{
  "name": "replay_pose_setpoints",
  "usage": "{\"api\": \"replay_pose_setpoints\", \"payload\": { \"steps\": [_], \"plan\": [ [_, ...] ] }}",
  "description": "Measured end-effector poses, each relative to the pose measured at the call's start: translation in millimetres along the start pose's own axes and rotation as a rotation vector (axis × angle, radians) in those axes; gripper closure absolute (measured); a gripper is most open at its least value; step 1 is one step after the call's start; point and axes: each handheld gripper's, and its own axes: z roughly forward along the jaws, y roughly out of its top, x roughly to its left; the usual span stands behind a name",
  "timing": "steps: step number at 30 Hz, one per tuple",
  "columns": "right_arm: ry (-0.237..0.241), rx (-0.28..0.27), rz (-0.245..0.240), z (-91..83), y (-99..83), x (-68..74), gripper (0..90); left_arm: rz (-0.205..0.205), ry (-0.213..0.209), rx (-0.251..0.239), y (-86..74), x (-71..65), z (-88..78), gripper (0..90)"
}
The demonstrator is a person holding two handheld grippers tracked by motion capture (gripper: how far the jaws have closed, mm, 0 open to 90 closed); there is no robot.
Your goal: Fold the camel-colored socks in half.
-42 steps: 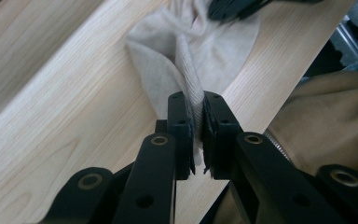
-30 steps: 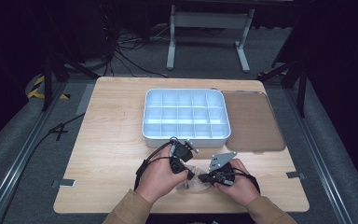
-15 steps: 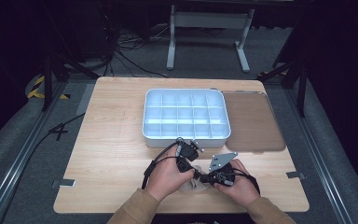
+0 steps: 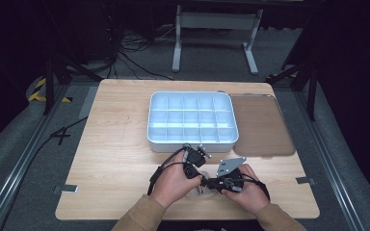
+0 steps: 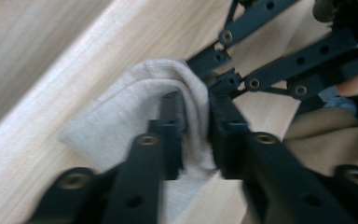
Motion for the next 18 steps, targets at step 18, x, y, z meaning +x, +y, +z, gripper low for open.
{"api": "replay_pose_setpoints", "payload": {
  "steps": [18],
  "plan": [
    [-0.054, -0.095, -0.019, -44.9, 25.1, 7.1, 82.7, 0.016, 0.059, -0.067, -24.5, 4.6, -45.4, 62.7]
  ]
}}
